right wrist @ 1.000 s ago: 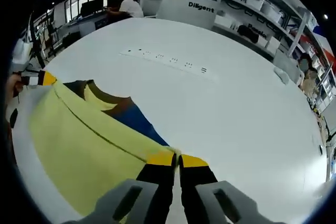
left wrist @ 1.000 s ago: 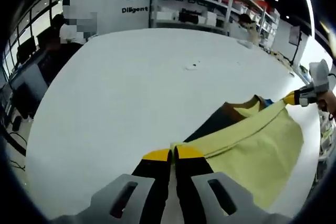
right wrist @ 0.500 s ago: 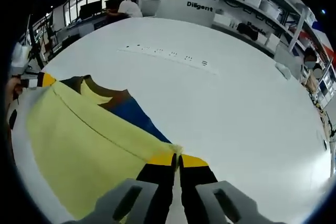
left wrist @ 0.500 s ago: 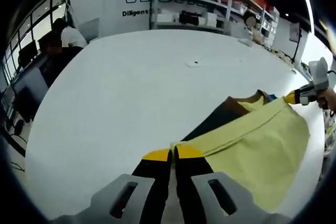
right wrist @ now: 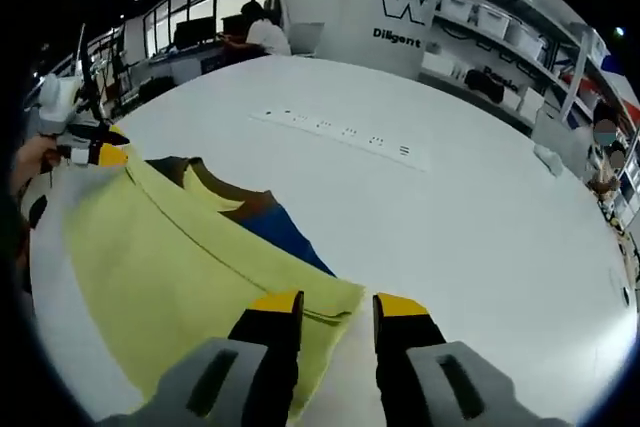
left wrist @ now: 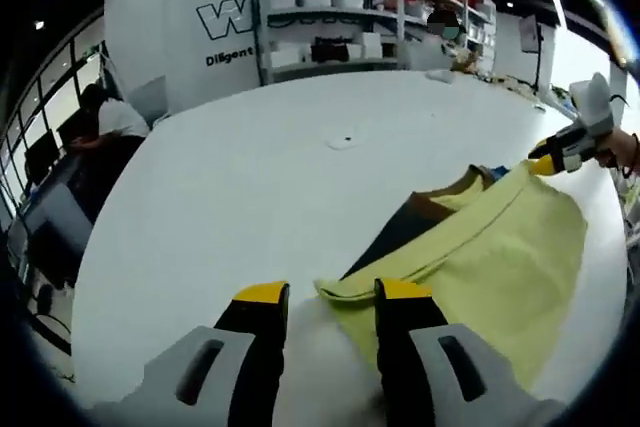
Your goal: Fold the garment on the visible template until the final outline fits inside the template.
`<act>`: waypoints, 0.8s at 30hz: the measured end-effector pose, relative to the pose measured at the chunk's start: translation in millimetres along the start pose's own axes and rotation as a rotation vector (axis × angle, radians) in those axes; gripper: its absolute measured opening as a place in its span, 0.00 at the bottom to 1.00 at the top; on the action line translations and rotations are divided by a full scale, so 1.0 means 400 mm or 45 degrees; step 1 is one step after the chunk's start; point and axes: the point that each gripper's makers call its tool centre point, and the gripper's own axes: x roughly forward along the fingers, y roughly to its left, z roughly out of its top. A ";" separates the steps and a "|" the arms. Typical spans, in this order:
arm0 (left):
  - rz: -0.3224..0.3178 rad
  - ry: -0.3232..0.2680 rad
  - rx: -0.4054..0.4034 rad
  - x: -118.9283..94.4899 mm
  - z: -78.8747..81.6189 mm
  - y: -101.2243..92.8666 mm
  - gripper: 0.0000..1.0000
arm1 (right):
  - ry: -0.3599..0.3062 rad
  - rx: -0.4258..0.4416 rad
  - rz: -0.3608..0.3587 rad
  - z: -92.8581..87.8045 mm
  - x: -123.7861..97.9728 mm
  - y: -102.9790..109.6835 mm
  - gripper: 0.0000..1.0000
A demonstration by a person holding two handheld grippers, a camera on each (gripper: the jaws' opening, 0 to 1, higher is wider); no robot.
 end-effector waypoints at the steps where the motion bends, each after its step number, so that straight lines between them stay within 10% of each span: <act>1: -0.033 0.006 0.020 -0.001 -0.003 -0.010 0.43 | -0.002 -0.012 0.007 0.000 -0.001 0.003 0.31; 14: -0.013 0.018 0.206 0.043 -0.036 0.011 0.52 | 0.039 -0.152 -0.050 -0.053 0.016 -0.020 0.38; 24: 0.121 -0.008 0.123 0.101 0.015 0.081 0.51 | -0.094 0.008 -0.104 0.029 0.079 -0.062 0.35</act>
